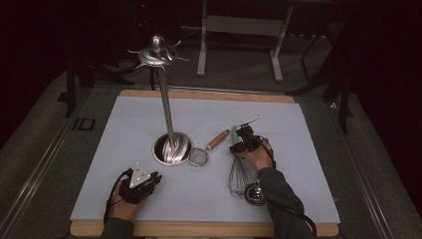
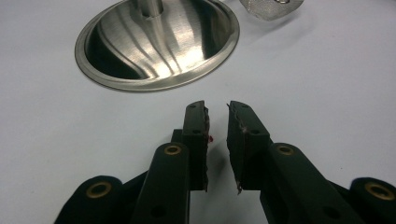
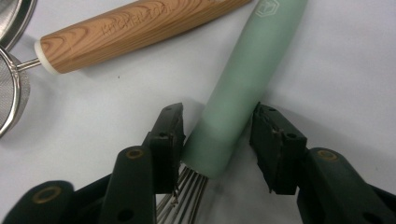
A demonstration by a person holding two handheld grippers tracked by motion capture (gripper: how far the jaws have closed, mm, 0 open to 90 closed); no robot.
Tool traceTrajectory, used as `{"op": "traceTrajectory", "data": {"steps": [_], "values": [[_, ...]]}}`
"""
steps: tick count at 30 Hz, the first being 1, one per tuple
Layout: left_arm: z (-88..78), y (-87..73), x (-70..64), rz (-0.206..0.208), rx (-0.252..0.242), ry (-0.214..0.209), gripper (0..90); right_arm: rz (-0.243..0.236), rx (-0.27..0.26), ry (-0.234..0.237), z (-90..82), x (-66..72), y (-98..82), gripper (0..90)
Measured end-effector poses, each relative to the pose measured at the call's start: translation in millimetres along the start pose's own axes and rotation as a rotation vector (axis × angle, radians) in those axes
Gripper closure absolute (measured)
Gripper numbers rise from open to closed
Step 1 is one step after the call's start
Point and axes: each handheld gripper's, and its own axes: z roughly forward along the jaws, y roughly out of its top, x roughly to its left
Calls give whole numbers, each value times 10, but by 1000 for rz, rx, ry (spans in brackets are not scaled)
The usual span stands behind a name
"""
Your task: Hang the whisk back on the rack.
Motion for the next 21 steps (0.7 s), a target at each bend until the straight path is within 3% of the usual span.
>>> {"op": "traceTrajectory", "data": {"steps": [5, 11, 15, 20, 21], "values": [[1, 2, -3, 3, 7, 2, 778, 32, 10, 35, -23, -64, -8, 583], [12, 4, -14, 7, 11, 8, 774, 111, 22, 121, -23, -142, 3, 602], [12, 4, -15, 8, 12, 10, 771, 117, 26, 126, -13, -97, 8, 612], [17, 7, -25, 12, 15, 12, 770, 126, 50, 81, -7, -38, 41, 637], [16, 7, -26, 14, 14, 12, 769, 182, 34, 81, 3, -29, 52, 662]]}}
